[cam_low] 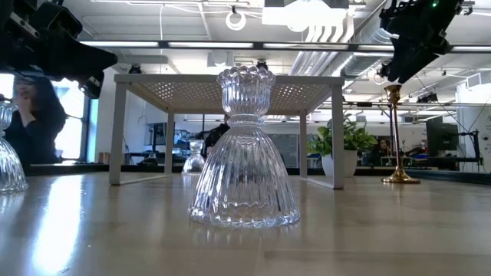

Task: Pick & Place candle stick holders
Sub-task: Put the top right gold candle holder on the shelf

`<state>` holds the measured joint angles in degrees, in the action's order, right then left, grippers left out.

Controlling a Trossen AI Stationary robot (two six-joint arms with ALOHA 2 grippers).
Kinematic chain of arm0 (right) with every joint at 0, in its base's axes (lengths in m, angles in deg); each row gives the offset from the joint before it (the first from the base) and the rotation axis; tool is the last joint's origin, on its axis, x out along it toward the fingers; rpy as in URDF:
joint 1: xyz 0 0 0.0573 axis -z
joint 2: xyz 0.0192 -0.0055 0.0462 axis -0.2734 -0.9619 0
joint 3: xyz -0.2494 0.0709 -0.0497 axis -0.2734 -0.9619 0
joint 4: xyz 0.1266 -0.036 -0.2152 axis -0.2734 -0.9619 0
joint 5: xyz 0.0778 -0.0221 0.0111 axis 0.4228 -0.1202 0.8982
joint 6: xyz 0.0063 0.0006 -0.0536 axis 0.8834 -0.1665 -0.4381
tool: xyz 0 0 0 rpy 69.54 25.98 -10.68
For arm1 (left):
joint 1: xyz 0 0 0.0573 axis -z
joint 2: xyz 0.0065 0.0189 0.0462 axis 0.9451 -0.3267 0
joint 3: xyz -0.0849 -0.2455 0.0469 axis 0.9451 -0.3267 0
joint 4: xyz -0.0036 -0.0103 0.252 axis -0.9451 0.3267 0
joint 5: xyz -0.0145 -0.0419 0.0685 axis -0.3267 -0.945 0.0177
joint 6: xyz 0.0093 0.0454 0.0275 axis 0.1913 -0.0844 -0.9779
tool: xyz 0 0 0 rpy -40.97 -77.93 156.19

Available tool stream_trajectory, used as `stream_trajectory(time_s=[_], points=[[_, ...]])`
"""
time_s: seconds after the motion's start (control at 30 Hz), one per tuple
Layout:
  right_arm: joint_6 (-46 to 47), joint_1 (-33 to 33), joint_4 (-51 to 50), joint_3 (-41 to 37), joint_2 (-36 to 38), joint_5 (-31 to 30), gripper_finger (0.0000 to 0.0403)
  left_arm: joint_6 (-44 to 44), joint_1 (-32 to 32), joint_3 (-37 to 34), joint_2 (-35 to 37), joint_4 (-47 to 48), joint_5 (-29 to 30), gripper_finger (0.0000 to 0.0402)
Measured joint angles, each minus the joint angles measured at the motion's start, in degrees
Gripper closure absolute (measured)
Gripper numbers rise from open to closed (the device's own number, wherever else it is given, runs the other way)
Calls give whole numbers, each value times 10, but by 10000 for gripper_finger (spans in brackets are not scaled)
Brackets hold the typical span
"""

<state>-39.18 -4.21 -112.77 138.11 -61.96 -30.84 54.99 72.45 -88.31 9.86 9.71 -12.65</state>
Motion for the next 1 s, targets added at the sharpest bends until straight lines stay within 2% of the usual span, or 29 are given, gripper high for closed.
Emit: stream_trajectory(time_s=[0.6, 1.0], points=[[-10, 0, 10, 0, -51, -12, 128, 0, 0, 0, 0, 0, 0, 401], [6, 0, -10, 0, -55, -28, 128, 0, 0, 0, 0, 0, 0, 401]])
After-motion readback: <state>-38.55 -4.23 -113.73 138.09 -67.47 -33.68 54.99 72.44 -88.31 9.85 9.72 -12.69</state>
